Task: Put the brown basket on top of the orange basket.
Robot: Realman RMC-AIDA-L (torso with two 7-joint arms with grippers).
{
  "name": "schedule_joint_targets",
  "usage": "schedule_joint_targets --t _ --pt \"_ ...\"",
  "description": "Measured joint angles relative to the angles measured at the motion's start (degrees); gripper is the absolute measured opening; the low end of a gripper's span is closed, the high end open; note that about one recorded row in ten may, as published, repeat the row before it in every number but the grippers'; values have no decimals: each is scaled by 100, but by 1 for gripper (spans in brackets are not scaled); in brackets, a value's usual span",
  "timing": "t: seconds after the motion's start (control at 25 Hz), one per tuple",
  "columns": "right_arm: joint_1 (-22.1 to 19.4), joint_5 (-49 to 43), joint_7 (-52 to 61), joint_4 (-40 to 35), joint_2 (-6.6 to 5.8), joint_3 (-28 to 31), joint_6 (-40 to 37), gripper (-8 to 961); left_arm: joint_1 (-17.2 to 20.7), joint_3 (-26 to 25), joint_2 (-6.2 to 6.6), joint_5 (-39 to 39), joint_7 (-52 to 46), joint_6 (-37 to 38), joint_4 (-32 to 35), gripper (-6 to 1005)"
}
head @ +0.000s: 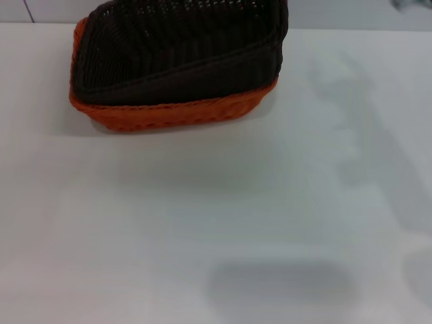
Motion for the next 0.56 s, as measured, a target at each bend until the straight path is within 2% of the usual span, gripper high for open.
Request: schedule_joint_targets --t 0.08,0.12,0.16,0.2,0.28,0.32,0.36,0.44,0.56 --pt "-214 131 448 587 7 -16 833 617 4 -54 2 -1 -1 18 5 842" --pt "-346 282 1150 1317 16 3 1744 617 34 -118 1 -6 -13 83 19 842" --pt "-346 282 1150 1317 16 3 1744 617 34 -118 1 -6 -13 83 19 842" --pt "-341 460 1612 1789 10 15 2298 617 58 -139 -1 -9 -32 145 24 842" --pt "-168 910 2290 2800 -16 -60 3230 617 77 -146 -4 -12 -87 219 25 842" --pt "124 1272 2589 3803 -20 -308 4173 617 98 -149 -6 -10 -173 286 25 842" --pt "256 1346 2600 4228 -15 -442 4611 617 106 -151 -8 -13 -202 309 26 842" --pt "463 1393 2584 4877 1 -678 5176 617 115 -166 -9 -12 -303 367 27 842" --pt "577 1425 2562 5201 4 -789 5443 617 119 -203 -2 -12 -381 403 28 842"
